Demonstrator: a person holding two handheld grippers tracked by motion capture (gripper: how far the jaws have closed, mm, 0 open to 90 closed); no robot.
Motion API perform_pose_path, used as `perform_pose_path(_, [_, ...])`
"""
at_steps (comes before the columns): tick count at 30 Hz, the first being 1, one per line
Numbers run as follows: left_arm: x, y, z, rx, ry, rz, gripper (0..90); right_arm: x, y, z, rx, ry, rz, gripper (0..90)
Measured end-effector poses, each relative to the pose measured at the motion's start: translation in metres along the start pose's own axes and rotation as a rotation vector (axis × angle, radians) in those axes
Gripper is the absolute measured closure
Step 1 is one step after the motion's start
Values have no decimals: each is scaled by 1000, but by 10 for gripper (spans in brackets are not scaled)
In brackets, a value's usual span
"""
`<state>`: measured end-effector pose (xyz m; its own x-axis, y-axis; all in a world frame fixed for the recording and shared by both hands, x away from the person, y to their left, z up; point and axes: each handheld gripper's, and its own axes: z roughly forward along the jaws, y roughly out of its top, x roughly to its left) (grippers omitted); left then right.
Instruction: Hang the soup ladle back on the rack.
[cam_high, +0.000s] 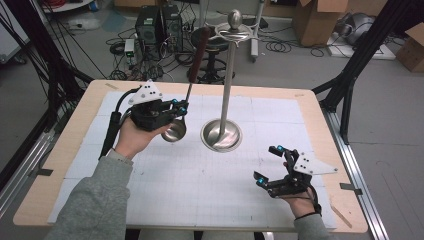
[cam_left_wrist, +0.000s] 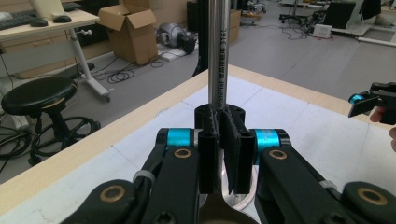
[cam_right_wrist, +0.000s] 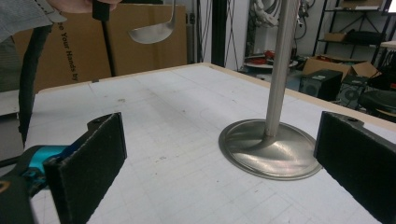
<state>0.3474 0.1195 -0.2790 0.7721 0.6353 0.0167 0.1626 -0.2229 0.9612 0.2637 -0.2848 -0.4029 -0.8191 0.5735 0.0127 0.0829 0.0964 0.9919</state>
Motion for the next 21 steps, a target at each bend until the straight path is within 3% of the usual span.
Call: perform_pose_path(21, [1, 2, 10, 26, -5, 5, 844, 0, 0, -1, -6, -2, 0, 14])
